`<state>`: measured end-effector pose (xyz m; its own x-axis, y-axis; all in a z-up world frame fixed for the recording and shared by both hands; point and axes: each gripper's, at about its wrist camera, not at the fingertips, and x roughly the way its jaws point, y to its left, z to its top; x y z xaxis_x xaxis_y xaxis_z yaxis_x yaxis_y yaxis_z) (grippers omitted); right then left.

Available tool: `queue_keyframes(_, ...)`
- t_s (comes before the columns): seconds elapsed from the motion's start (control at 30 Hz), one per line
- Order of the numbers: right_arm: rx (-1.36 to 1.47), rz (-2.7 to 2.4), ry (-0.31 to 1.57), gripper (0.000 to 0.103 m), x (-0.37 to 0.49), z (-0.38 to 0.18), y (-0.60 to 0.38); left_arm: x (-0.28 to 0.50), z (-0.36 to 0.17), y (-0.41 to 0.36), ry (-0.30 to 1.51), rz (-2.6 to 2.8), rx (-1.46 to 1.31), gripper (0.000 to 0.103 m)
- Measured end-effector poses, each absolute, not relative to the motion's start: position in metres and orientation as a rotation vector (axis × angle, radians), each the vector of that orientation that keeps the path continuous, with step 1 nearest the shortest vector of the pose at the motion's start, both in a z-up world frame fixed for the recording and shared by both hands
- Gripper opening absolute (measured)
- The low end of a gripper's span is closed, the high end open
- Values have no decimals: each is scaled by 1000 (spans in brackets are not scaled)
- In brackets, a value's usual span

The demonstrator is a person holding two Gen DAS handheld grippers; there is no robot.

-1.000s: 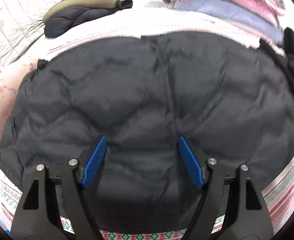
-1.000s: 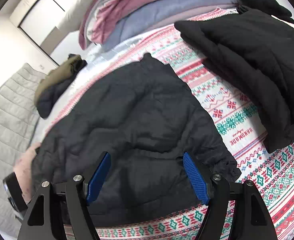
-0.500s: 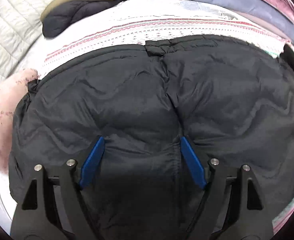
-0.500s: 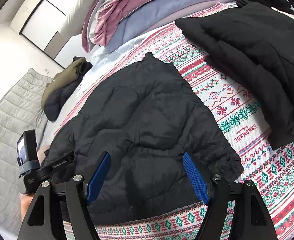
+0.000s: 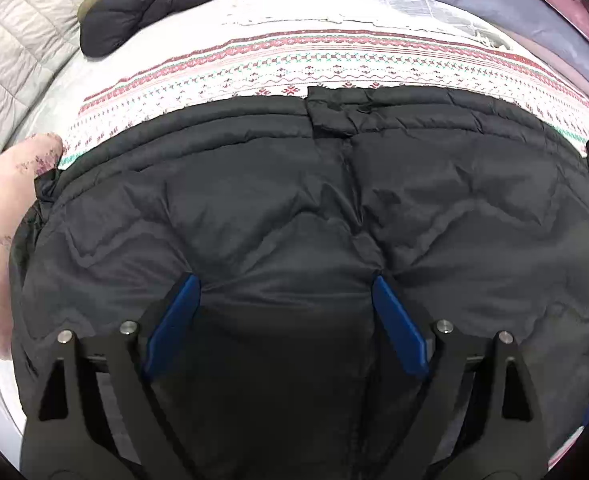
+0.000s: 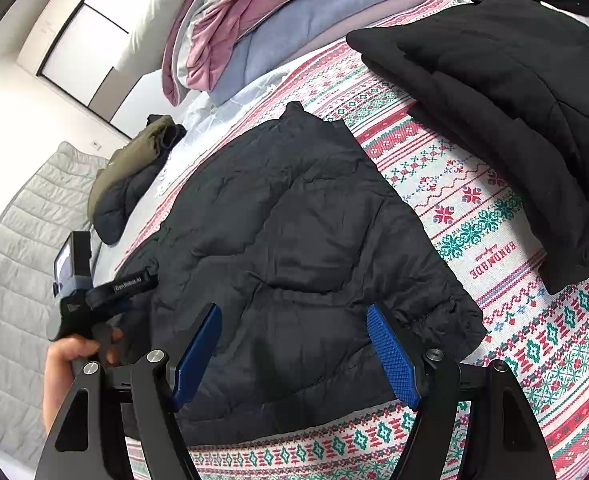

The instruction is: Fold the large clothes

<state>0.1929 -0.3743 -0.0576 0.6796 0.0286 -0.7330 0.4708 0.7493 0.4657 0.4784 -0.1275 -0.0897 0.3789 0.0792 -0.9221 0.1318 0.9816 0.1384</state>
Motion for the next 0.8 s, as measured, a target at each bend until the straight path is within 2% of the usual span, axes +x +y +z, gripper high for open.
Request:
queue_keyframes(0.2,699,-263,796,76,193,-56,-373,498,-61,-124,1155,-35,97,89)
queue_keyframes(0.47,700,-261,808,76,195,-58,-372,524,-108,-125,1215,65,124,90)
queue_keyframes(0.6,688,-259,818,76,196,-59,-369,524,-105,-126,1217,56,119,90)
queue_keyframes(0.8,701,-258,818,76,196,-61,-370,533,-87,-104,1194,40,-50,90)
